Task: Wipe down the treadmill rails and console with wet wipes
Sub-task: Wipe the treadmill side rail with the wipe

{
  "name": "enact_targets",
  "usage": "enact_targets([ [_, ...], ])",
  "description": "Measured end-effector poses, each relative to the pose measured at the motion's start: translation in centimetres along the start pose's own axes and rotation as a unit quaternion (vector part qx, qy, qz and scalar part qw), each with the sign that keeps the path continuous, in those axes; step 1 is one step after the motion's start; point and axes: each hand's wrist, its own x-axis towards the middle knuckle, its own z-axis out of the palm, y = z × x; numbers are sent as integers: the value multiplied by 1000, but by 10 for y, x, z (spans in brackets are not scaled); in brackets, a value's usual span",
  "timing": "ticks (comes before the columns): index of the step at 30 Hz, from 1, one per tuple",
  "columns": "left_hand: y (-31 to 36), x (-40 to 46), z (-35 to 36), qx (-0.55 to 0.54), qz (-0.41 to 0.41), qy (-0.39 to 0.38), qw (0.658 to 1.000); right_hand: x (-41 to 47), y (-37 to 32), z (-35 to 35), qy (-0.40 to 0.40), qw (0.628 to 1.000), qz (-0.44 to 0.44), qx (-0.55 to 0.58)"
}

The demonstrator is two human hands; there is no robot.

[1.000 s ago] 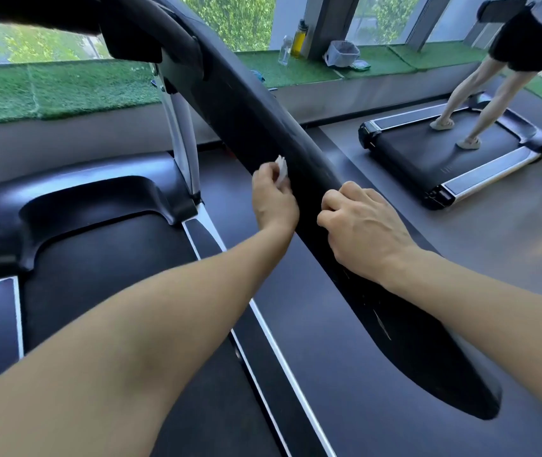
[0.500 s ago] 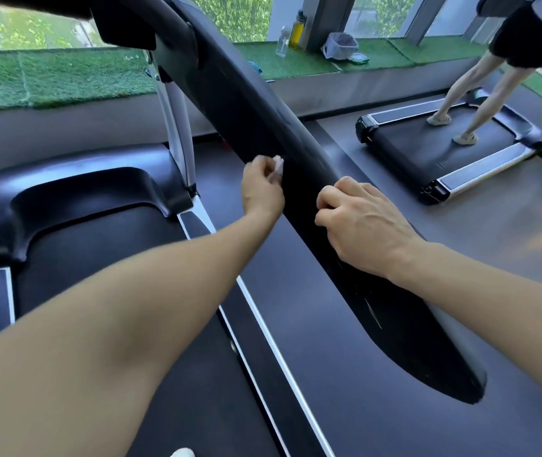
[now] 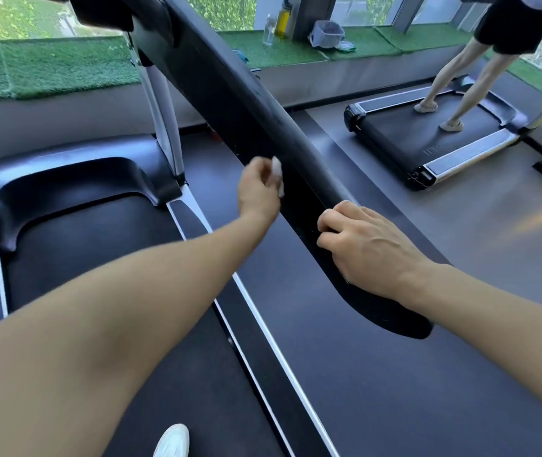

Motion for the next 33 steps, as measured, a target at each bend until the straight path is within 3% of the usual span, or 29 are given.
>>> enact_targets([
  [2,3,13,3,-5,-4,53,999,-4,-2,0,-2,1000,8,0],
  [4,-3,-2,14,13,-2,55,998,-9,-4,0,-2,1000,16,2],
  [8,-18,-87,32,-3,25,-74,997,-22,-3,-4,15,1000,20,9],
  [10,-18,-104,35,-14,31,-98,995,-26,-4,-5,22,1000,18,10],
  [13,-16,-78,31,3,42,-58,997,-28,-4,-5,10,1000,21,1],
  [19,-14,-27,26,18,-39,23,999,-30,-6,-4,1,999,32,4],
  [24,-24,-119,44,10,-13,-82,996,-35,-7,-1,20,1000,18,1],
  [29,-27,-43,31,-14,-43,21,999,-21,-7,12,1,1000,22,-18],
  [33,-41,7,25,27,-66,70,995,-11,-8,16,-10,999,32,-10],
])
